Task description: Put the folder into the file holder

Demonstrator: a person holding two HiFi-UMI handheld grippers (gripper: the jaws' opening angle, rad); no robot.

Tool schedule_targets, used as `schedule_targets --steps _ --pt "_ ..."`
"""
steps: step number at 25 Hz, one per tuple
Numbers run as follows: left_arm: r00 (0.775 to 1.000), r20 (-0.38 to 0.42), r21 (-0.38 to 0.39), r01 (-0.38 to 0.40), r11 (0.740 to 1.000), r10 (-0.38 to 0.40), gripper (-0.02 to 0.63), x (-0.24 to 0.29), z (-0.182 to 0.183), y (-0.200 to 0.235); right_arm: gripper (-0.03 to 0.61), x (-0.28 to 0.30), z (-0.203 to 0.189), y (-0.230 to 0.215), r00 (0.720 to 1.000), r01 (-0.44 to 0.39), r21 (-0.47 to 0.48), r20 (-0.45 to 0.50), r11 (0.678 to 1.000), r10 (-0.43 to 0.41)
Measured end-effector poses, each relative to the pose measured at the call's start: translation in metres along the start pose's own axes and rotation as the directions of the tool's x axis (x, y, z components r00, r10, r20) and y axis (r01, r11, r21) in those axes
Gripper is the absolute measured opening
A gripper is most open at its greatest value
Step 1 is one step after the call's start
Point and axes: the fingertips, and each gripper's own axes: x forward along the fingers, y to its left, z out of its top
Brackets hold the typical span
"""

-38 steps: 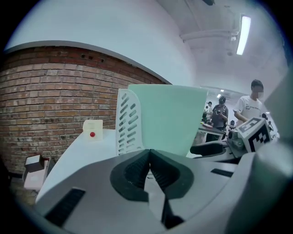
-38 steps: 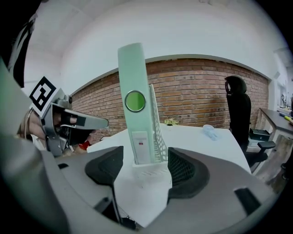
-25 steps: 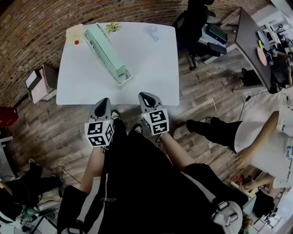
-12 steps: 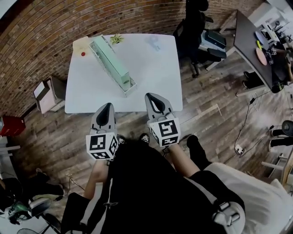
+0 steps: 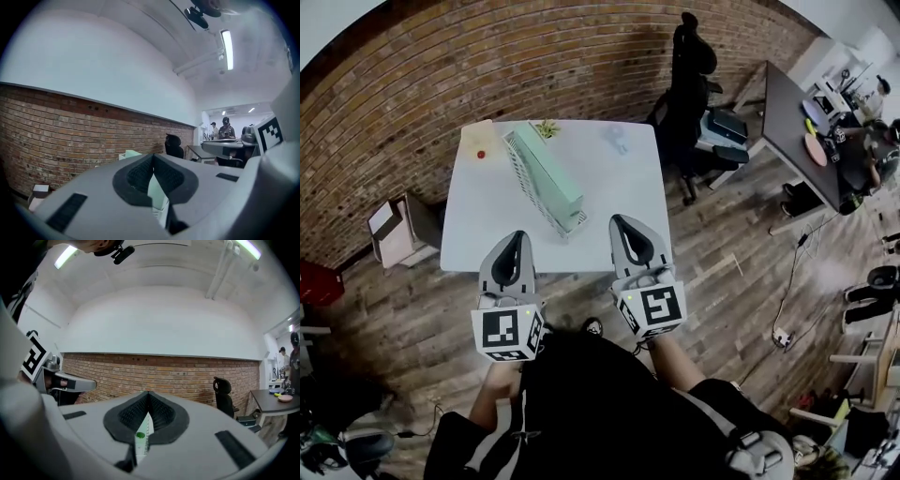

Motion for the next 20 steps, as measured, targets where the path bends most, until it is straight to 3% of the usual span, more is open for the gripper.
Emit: schedule_targets --steps 13,20 --pt "0.999 0.031 -0.004 0.024 1.0 -0.024 0.022 -0.007 0.005 0.021 0.008 0.006 0.02 0.022 0.999 0.018 -0.001 0.047 1.0 -0.018" --pt "0.999 0.04 -0.015 0.031 0.999 -0.03 0.023 -0.006 0.0 0.018 0.008 -0.001 0.016 0.021 0.999 0.027 -0.008 0.021 1.0 -0.027"
